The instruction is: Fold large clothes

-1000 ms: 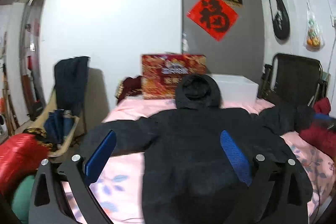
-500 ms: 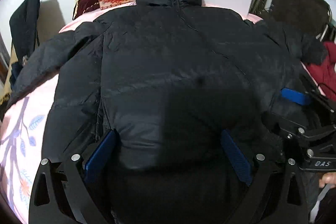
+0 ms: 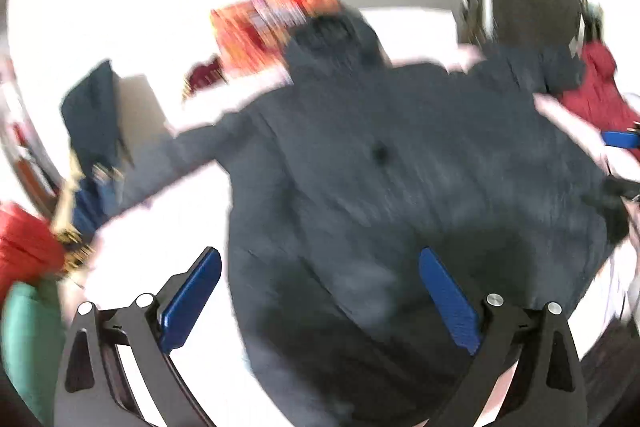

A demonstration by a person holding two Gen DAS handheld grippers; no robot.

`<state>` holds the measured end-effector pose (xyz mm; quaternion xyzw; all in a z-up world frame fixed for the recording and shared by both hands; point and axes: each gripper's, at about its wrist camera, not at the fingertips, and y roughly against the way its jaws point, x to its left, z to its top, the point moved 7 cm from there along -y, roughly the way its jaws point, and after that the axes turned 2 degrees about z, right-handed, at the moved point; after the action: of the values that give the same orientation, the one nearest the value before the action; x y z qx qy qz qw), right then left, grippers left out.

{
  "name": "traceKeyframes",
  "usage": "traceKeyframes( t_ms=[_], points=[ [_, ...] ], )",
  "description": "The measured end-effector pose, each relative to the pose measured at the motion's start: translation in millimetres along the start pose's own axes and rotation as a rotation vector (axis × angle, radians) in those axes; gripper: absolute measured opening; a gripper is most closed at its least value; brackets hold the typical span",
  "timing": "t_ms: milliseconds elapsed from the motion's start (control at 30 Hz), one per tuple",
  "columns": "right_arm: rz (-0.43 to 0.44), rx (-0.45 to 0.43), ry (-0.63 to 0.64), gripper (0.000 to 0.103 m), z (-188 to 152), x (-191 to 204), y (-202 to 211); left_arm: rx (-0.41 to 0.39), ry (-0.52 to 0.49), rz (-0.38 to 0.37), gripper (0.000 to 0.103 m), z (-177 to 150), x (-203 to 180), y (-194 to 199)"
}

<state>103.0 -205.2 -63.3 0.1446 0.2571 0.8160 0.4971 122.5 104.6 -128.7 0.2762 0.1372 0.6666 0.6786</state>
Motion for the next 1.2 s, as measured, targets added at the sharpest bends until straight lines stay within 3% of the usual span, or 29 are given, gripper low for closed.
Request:
traceKeyframes(
  t_ms=[33,133,200,267,400,567,700,833,867,967,1133,1200],
  points=[
    [0.002,-0.092,-0.033,0.089,23,-6,20,-0.069,0.038,0.024,0.1,19,11,17],
    [-0.012,-0.25,-0.088,0.089,68,-18,43,-0.264,0.169,0.066,0.1,65,38,58],
    [-0.014,-0.28,-0.121,0.089,85,-23,36,-0.382,0.242,0.061,0.1,91,49,78],
    [0.023,-0.262,-0.174,0.089,100,-26,6,-0.407,0.261,0.017,0.1,109,48,76],
    [0.039,-0.149,-0.238,0.089,105,-31,-74,-0.279,0.24,0.012,0.1,133,29,15],
    [-0.009,0.033,-0.247,0.089,89,-43,-172,-0.074,0.143,0.06,0.1,127,-1,-90],
    [-0.045,0.152,-0.254,0.089,65,-62,-227,0.125,0.12,0.048,0.1,99,-12,-172],
    [-0.06,0.289,-0.3,0.095,16,-82,-271,0.313,0.194,-0.009,0.1,55,-5,-237],
    [-0.012,0.316,-0.345,0.095,8,-86,-280,0.315,0.225,-0.038,0.1,53,-2,-240],
    [0.016,0.294,-0.377,0.097,7,-90,-281,0.311,0.26,-0.068,0.1,53,3,-239],
    [-0.006,0.28,-0.364,0.097,7,-86,-275,0.323,0.25,-0.06,0.1,52,2,-240],
    [-0.015,0.225,-0.379,0.097,14,-91,-263,0.325,0.254,-0.064,0.1,51,0,-239]
  ],
)
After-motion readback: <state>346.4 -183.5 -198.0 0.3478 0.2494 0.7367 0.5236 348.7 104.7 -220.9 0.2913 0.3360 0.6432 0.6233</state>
